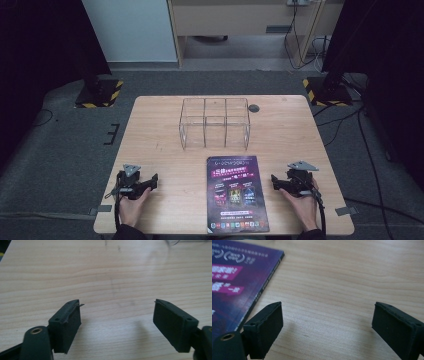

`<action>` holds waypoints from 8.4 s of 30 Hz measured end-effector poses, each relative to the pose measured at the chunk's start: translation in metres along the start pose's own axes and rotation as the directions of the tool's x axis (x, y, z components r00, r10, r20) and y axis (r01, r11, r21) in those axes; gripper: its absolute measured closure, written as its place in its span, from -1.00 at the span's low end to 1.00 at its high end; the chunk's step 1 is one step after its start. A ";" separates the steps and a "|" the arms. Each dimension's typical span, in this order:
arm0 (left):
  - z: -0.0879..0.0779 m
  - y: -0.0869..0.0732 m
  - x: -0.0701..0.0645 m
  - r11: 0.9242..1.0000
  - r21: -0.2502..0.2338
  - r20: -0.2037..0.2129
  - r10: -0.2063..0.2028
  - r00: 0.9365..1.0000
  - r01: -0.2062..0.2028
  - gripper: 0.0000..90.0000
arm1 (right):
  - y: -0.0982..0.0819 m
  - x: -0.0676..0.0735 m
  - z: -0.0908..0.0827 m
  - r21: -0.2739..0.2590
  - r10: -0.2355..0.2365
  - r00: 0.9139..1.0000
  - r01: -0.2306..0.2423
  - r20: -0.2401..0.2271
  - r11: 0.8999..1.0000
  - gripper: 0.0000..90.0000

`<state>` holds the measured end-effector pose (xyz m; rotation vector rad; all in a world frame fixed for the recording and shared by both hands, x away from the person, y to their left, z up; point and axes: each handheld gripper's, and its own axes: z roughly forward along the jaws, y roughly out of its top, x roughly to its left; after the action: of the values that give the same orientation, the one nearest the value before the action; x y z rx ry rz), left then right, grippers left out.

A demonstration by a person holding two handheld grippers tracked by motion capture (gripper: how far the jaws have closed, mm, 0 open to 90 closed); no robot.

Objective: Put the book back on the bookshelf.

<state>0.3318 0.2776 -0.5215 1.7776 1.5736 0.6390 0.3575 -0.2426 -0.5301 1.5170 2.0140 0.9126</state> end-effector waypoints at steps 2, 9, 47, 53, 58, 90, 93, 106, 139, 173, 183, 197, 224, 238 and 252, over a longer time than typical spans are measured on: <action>-0.003 0.001 -0.003 1.000 -0.011 0.013 -0.004 1.000 0.004 -0.46 | 0.000 -0.001 -0.004 -0.019 0.015 1.000 -0.015 -0.006 1.000 -0.77; -0.018 0.006 -0.031 0.995 -0.091 0.139 0.042 0.989 -0.029 -0.35 | 0.006 -0.001 -0.017 -0.064 0.038 0.996 -0.043 -0.084 0.997 -0.73; 0.019 0.006 -0.161 0.986 0.013 0.296 0.153 0.943 -0.164 0.06 | 0.006 0.047 -0.014 -0.056 -0.065 0.977 0.055 -0.204 0.997 -0.60; 0.022 0.005 -0.168 0.990 0.019 0.303 0.128 0.944 -0.140 0.13 | 0.003 0.054 -0.006 -0.033 -0.065 0.968 0.059 -0.241 0.998 -0.56; 0.025 0.002 -0.173 0.991 0.026 0.317 0.113 0.942 -0.128 0.18 | 0.001 0.061 0.001 -0.013 -0.082 0.964 0.081 -0.254 0.997 -0.52; 0.037 -0.006 -0.172 0.992 0.001 0.325 -0.121 0.938 0.128 0.14 | -0.004 0.076 0.009 -0.033 -0.066 0.961 0.059 -0.269 0.998 -0.46; 0.034 -0.007 -0.170 0.989 -0.022 0.350 -0.132 0.927 0.149 0.16 | -0.004 0.075 0.009 -0.037 -0.068 0.960 0.060 -0.273 0.998 -0.45; 0.016 -0.010 -0.186 0.994 -0.101 0.433 0.001 0.901 0.048 0.13 | -0.004 0.073 0.009 -0.033 -0.037 0.955 0.028 -0.295 0.999 -0.45; 0.033 0.001 -0.176 1.000 -0.002 0.492 -0.017 0.870 0.020 0.30 | -0.004 0.070 0.009 -0.034 -0.022 0.953 0.012 -0.301 0.999 -0.46; -0.011 0.027 -0.177 0.979 -0.201 0.564 0.084 0.822 0.038 0.80 | -0.001 0.048 0.001 -0.049 0.068 0.875 -0.104 -0.479 0.993 -0.60; -0.012 0.025 -0.177 0.975 -0.222 0.566 0.102 0.818 0.032 0.80 | -0.003 0.063 0.019 0.013 0.108 0.821 -0.122 -0.561 0.992 -0.58; -0.011 0.023 -0.164 0.968 -0.239 0.560 0.067 0.826 0.083 0.80 | 0.000 0.059 0.012 0.078 0.237 0.690 -0.254 -0.684 0.964 -0.14; -0.006 0.027 -0.158 0.980 -0.194 0.418 0.127 0.899 -0.048 0.45 | 0.013 0.053 -0.015 0.081 0.228 0.652 -0.247 -0.723 0.965 0.87; -0.002 0.027 -0.143 0.975 -0.157 0.378 0.204 0.903 -0.155 -0.28 | 0.025 0.058 -0.034 0.014 0.141 0.680 -0.189 -0.719 0.982 0.88; -0.013 0.002 -0.054 0.987 -0.065 0.182 0.154 0.971 -0.144 -0.56 | 0.057 0.064 -0.064 -0.134 0.054 0.729 -0.197 -0.682 0.971 0.88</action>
<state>0.3148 0.2265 -0.5077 1.8715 1.2969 0.5594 0.3312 -0.1869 -0.4431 1.3264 2.1925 1.8905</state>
